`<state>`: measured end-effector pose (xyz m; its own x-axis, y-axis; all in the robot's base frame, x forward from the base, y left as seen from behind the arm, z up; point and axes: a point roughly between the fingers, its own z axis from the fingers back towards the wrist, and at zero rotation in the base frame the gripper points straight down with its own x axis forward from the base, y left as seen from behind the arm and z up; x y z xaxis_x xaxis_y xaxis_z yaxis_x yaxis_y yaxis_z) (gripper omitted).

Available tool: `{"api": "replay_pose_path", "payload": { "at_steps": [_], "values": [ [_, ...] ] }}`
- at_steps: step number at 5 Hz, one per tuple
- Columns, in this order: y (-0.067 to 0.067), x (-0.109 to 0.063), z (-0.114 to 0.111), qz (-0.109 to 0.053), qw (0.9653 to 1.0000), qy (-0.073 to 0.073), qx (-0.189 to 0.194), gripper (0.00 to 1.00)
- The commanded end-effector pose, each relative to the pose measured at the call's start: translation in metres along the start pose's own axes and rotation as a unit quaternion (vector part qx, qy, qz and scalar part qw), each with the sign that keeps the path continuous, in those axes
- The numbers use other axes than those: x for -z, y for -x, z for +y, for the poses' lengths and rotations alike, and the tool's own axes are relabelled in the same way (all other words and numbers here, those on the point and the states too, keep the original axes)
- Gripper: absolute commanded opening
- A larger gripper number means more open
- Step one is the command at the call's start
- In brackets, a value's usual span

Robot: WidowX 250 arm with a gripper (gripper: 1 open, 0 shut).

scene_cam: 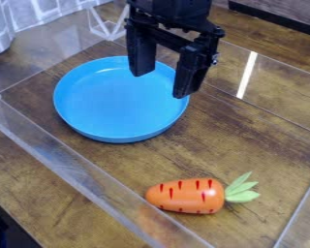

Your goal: Put the carrot in the blue tray

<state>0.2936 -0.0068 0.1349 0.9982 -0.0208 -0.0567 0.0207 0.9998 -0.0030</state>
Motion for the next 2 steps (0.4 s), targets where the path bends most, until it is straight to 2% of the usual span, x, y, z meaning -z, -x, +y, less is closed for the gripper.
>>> {"api": "replay_pose_path", "payload": {
  "at_steps": [1,2],
  "values": [
    [0.001,0.006,-0.003,0.006,0.9999,0.0,0.01,1.0],
    [0.008,0.017,-0.018,0.011,0.9978,-0.003,0.066,1.0]
  ]
}}
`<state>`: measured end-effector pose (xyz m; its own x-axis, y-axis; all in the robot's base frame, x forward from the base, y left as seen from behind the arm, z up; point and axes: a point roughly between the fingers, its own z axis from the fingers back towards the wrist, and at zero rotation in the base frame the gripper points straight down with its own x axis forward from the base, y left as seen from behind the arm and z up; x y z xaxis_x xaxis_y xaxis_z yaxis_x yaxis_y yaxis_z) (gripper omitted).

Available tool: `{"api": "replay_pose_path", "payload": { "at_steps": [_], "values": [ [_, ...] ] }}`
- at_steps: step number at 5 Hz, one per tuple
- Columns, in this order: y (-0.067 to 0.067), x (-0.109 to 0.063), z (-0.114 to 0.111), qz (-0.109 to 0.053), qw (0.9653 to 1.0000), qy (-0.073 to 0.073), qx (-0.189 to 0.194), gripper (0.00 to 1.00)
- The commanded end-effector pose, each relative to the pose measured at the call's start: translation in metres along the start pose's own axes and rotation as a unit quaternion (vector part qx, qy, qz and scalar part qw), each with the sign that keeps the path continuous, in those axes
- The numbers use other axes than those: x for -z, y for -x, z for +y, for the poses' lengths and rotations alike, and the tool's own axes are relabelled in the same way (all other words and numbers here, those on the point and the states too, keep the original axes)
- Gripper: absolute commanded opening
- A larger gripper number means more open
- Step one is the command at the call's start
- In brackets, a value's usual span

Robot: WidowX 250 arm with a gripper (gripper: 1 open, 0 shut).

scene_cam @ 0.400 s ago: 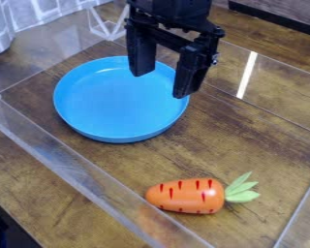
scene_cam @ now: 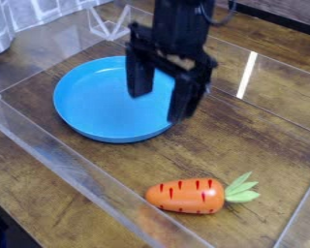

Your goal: Put the carrot in the blue tray

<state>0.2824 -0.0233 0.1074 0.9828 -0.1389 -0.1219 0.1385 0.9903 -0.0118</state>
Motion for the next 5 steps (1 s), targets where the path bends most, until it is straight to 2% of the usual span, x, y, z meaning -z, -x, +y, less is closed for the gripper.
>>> {"api": "replay_pose_path", "payload": {
  "at_steps": [1,2,3,4,5],
  "values": [
    [0.005,0.007,-0.02,-0.023,0.997,-0.017,0.072,1.0],
    [0.006,0.03,-0.036,-0.017,0.9916,-0.026,0.125,1.0],
    [0.007,0.048,-0.05,-0.011,0.988,-0.027,0.152,1.0],
    [0.003,0.063,-0.054,-0.002,0.987,-0.026,0.159,1.0],
    [-0.002,0.071,-0.054,0.0,0.9869,-0.026,0.159,1.0]
  ]
}}
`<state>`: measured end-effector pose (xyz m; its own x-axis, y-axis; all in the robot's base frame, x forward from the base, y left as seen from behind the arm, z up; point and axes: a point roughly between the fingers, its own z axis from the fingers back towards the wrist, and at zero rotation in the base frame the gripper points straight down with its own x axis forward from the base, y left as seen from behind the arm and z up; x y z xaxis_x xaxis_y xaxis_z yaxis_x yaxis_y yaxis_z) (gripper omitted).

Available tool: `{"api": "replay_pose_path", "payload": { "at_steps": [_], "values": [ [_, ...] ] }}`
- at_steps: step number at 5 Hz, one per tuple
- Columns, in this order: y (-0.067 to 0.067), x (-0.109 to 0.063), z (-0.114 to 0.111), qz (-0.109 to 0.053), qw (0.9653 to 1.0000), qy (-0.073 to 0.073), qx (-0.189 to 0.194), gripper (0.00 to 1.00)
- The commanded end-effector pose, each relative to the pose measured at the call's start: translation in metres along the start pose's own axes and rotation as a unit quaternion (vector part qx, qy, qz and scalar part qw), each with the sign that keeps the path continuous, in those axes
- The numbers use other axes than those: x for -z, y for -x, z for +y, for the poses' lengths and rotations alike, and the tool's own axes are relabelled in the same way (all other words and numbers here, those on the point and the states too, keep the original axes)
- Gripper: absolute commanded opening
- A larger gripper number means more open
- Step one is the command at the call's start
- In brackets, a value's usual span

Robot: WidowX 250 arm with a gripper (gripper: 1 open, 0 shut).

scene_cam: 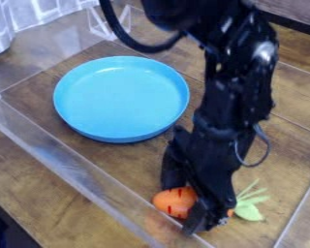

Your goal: Put the carrot in the blue tray

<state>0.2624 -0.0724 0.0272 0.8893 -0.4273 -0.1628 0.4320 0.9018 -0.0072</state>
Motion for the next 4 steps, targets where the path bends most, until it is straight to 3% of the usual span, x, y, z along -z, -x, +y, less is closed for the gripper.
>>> {"api": "replay_pose_path", "payload": {
  "at_steps": [1,2,4],
  "values": [
    [-0.01,-0.003,-0.001,-0.017,0.9998,-0.005,0.009,1.0],
    [-0.015,-0.002,0.002,-0.015,0.9998,-0.005,0.007,0.0],
    [-0.019,-0.003,0.01,-0.01,0.9999,-0.006,0.004,0.0]
  ]
}}
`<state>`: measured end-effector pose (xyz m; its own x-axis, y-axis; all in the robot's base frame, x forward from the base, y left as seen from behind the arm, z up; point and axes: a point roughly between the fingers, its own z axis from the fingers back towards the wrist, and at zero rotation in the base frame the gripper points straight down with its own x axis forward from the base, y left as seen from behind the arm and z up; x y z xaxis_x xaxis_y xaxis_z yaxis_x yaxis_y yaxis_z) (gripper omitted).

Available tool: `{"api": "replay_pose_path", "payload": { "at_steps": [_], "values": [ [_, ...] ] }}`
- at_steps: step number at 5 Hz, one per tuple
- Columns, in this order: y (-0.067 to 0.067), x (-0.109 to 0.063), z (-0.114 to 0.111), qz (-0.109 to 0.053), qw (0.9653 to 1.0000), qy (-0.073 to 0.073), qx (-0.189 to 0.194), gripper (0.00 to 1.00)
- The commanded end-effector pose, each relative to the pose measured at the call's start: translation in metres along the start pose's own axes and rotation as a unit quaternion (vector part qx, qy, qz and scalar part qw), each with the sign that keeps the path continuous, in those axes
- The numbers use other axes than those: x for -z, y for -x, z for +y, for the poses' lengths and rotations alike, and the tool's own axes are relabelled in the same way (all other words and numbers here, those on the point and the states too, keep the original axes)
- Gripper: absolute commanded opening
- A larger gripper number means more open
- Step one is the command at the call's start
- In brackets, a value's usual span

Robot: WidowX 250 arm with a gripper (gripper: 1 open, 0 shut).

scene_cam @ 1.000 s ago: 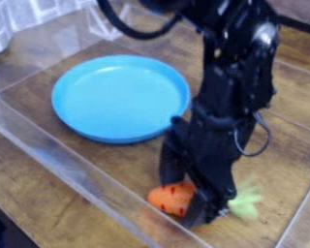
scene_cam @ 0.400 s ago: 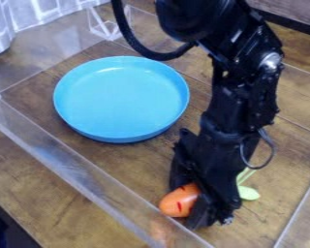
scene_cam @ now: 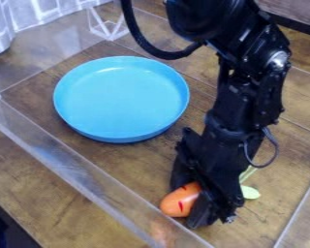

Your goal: Put the carrot in the blue tray

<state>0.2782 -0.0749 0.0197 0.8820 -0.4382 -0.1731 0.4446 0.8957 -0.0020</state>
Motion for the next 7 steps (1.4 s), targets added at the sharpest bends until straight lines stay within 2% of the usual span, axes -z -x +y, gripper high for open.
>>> {"api": "replay_pose_path", "payload": {
  "at_steps": [1,3,7],
  "values": [
    [-0.004,-0.008,0.01,-0.012,0.9999,-0.002,-0.007,0.0],
    [-0.007,-0.009,0.021,-0.005,0.9999,-0.001,-0.014,0.0],
    [-0.011,-0.006,0.026,-0.005,0.9995,0.022,-0.021,0.0]
  ]
}}
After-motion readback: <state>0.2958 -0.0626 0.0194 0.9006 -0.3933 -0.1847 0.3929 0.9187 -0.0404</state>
